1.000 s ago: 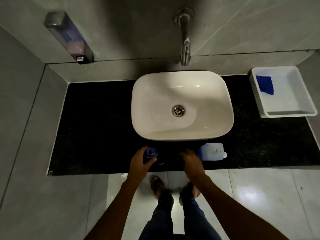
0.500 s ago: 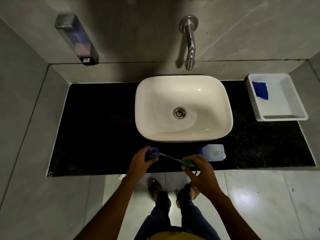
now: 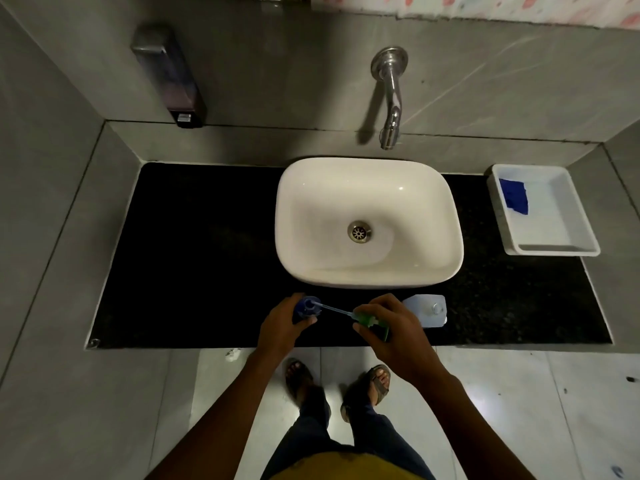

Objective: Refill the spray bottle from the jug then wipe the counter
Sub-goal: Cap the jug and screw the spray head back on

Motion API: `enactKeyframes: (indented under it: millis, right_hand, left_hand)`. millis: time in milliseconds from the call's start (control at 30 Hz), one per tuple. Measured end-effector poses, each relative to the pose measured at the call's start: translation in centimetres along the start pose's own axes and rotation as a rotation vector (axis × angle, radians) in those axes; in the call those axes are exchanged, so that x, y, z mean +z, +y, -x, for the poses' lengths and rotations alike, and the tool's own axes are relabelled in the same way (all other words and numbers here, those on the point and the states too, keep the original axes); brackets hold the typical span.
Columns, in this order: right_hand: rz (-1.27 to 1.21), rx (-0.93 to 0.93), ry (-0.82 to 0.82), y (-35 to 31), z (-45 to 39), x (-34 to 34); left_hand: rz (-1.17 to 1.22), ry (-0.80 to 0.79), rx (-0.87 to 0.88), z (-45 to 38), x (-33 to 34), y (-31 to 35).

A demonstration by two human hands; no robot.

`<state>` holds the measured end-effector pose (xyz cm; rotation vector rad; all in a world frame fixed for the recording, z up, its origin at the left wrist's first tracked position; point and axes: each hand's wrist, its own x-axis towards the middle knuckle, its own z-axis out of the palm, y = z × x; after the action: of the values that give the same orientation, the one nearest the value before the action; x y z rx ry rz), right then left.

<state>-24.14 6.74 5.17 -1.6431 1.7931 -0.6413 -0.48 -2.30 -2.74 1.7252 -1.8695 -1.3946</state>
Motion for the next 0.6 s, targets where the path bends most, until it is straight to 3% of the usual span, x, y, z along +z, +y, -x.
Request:
enactKeyframes:
  millis: [233,433,600]
  right_hand:
    - [0.175,-0.092,-0.076,-1.8,-2.0,-0.6]
    - [0.126,-0.023,-0.044,-4.1,-5.0,1.4]
    - [0.093,-0.014,-0.109,-4.8,-6.9,3.9]
  left_hand:
    - [-0.013,-0.008,0.004,-0.1,0.1,0.4]
    - [-0.052,-0.023,0.015,-0.2,0.0,0.3]
    - [-0.069,-0.016,0.001,-0.4,-0.2,0.1]
